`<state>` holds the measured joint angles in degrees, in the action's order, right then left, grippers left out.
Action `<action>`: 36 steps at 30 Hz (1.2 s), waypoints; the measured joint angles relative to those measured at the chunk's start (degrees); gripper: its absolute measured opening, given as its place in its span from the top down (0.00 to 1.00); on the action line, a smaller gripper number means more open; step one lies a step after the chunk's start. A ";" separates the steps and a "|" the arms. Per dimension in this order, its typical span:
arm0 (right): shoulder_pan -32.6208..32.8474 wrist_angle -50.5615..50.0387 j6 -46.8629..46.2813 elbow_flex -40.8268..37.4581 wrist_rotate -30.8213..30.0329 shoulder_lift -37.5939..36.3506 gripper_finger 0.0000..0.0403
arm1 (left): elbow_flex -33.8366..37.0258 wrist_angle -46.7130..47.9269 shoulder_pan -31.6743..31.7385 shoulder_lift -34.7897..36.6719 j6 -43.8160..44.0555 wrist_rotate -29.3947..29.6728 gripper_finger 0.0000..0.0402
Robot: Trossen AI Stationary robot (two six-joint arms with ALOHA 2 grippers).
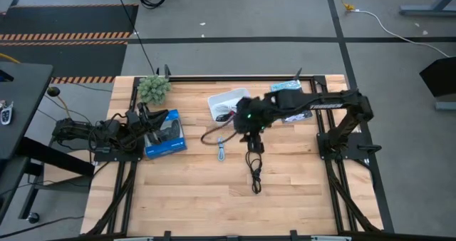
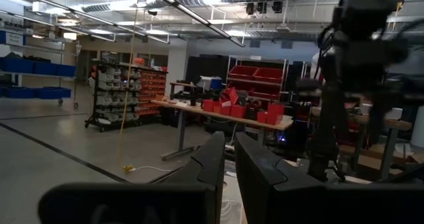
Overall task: Pick and place USB-C Cables
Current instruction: Put the black USB cable into the white bin
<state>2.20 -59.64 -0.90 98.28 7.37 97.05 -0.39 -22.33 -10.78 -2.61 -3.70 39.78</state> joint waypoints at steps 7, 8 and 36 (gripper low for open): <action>4.34 1.51 0.02 0.00 2.82 4.56 0.60 | 0.01 0.00 0.01 0.00 0.00 -0.01 0.89; 4.90 1.68 0.02 0.00 2.83 5.31 0.60 | 0.01 0.00 -0.01 0.00 0.01 -0.01 0.89; 7.47 -5.95 8.10 -7.10 4.28 14.59 0.60 | -0.02 0.28 0.00 0.00 0.03 0.00 0.89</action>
<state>9.67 -65.59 7.20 91.18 11.65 111.63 -0.40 -22.04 -10.78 -2.61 -3.68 39.77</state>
